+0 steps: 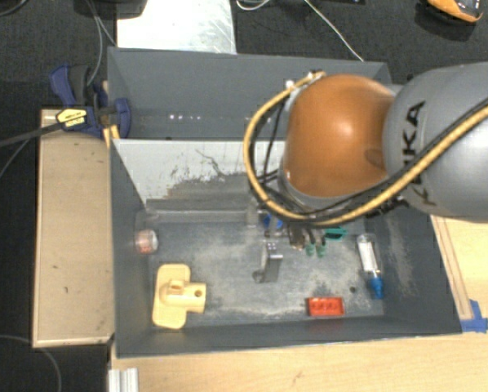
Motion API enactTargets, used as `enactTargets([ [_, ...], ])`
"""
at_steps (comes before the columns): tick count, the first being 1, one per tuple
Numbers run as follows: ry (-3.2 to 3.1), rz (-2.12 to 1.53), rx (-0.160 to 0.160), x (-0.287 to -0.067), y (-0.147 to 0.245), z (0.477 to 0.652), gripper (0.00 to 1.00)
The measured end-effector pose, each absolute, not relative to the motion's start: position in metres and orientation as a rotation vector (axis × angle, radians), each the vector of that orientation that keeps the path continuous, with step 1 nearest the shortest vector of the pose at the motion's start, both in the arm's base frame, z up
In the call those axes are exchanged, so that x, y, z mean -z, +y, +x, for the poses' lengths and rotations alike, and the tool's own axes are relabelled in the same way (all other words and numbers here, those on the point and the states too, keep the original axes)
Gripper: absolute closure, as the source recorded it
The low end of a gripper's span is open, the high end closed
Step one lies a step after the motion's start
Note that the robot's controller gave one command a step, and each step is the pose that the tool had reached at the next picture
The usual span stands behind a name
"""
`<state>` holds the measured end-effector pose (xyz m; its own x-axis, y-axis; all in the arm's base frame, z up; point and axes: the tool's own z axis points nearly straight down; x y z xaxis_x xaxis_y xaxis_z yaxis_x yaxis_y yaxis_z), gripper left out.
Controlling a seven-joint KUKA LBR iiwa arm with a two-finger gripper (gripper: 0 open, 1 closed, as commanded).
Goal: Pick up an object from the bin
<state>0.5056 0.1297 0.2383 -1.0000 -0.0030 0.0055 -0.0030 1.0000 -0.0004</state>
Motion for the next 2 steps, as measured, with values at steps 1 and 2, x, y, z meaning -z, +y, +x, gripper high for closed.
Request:
enactTargets([
  [1, -3.144, -0.005, 0.002, -0.243, 0.129, 0.507, 0.00],
  [2, -3.135, 0.230, 0.003, -0.108, 0.195, 0.503, 0.00],
])
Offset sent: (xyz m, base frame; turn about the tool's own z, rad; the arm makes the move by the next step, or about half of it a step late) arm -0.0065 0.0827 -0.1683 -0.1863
